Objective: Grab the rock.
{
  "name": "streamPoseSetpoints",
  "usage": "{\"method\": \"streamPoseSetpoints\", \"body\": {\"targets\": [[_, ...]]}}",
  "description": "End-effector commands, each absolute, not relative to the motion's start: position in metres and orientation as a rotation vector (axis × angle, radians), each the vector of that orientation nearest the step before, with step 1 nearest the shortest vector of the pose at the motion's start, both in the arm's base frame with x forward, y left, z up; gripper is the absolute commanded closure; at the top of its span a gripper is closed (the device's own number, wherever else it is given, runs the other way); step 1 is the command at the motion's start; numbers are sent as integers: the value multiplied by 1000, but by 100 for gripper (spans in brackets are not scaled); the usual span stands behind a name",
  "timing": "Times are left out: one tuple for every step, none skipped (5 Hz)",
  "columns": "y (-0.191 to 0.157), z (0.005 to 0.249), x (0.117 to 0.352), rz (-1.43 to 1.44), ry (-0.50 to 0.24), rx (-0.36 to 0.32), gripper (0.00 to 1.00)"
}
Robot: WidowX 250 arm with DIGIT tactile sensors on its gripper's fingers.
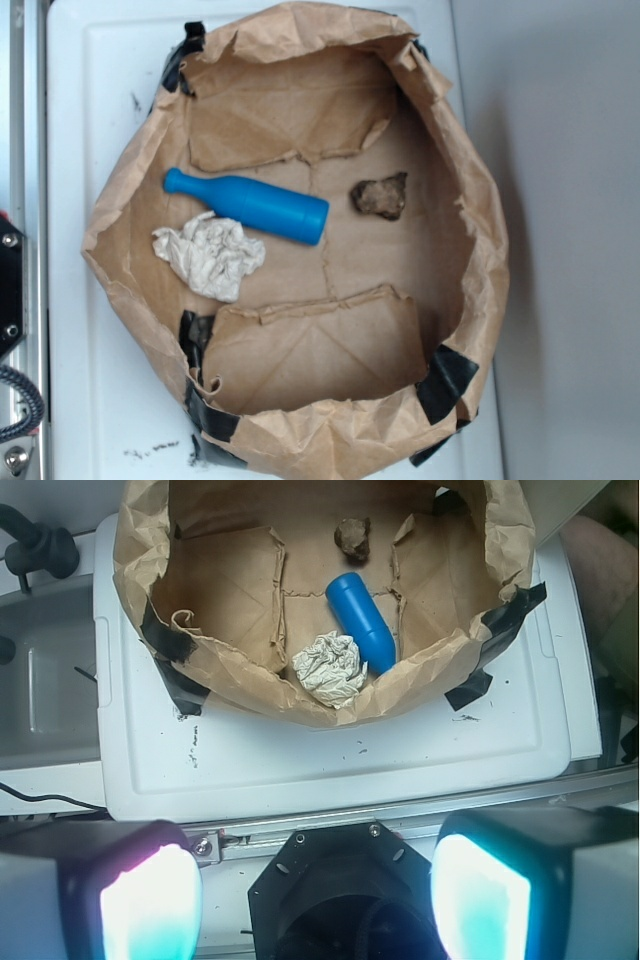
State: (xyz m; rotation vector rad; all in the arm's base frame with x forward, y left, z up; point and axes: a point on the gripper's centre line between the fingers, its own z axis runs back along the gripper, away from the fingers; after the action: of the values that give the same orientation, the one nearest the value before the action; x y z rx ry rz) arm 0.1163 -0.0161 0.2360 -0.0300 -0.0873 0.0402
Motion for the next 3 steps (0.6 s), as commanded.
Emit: {"method": "streamPoseSetpoints", "body": {"targets": [[-16,236,116,40,-87,-30,0],[-33,239,117,53,-128,-77,0],[-38,235,130,93,-159,-74,0]]}}
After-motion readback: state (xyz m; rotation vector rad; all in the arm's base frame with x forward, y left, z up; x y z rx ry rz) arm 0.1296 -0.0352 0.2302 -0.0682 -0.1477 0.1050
